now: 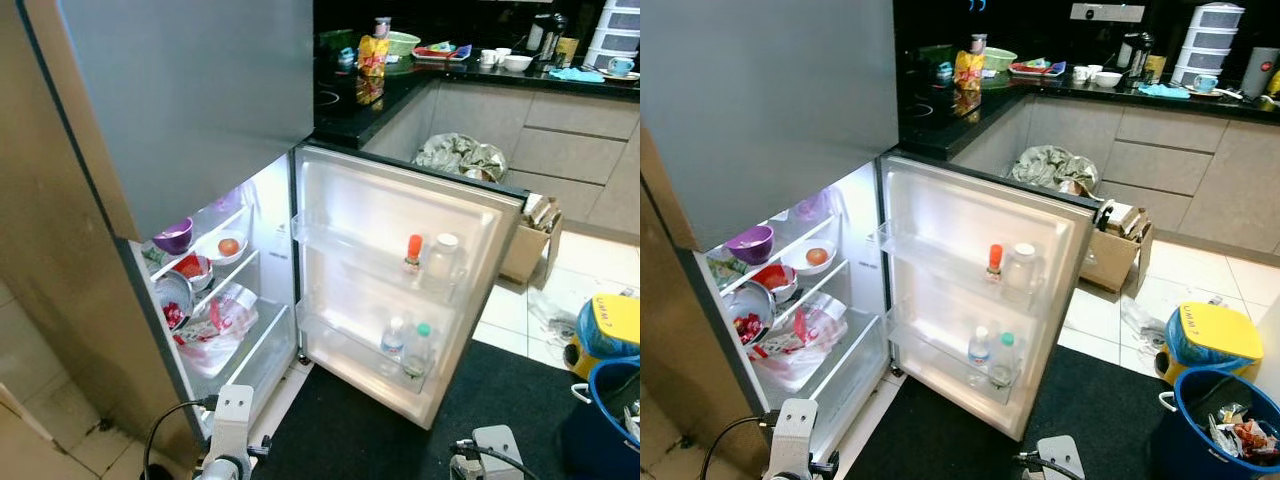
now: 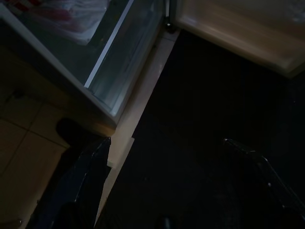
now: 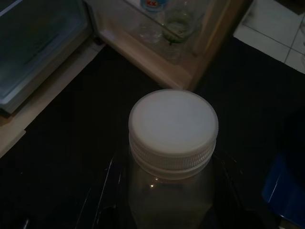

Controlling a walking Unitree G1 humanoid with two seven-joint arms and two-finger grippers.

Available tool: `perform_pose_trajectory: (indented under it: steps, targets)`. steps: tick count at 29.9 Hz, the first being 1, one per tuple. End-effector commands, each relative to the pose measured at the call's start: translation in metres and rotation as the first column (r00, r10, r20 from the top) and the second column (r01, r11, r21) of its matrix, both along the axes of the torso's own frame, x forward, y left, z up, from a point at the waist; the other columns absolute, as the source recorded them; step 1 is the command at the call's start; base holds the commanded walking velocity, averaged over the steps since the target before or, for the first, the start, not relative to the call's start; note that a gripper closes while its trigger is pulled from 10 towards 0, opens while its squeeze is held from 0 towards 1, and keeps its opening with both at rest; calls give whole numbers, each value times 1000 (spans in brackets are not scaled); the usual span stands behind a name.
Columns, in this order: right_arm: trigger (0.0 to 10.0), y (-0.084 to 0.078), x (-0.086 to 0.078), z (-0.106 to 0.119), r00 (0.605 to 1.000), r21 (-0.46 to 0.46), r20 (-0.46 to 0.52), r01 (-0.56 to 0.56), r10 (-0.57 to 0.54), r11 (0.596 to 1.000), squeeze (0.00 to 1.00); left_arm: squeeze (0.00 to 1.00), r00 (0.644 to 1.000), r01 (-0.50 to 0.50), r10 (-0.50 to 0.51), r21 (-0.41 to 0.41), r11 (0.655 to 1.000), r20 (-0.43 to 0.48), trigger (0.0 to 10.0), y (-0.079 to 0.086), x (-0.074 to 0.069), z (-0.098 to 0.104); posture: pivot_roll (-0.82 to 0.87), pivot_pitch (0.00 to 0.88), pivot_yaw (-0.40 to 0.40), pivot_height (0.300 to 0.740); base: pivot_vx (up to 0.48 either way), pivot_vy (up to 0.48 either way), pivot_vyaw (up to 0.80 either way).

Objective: Restocking fridge

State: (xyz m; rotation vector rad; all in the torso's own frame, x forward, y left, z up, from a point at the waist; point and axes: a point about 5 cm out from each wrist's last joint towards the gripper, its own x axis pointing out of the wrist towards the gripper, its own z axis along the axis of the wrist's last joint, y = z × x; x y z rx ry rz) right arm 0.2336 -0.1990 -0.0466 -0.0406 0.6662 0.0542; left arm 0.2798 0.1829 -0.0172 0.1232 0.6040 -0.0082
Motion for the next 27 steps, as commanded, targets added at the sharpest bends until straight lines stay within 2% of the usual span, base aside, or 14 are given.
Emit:
perform_pose_trajectory:
  steps: [1,12,17,27]
  targets:
    - [10000,1,-2,-2,1000,15,-10,14,-14,1000,0,0,1000,13,-12,29,1000,-23,10000,4,-4,-3,-97,80,-11,740,0,0,0]
    - [10000,3,-12,-10,996,30,-76,40,-38,999,0,0,998,50,-50,7,999,-22,10000,1,-5,-4,-86,64,-1,740,0,0,0]
    - [10000,3,-11,-11,992,63,-85,97,-91,993,0,0,999,47,-47,6,999,-16,10000,2,-4,-3,-77,56,4,740,0,0,0]
    - [10000,7,-9,-11,992,66,-86,100,-94,993,0,0,999,46,-46,-4,999,-12,10000,3,-6,-4,-77,52,11,740,0,0,0]
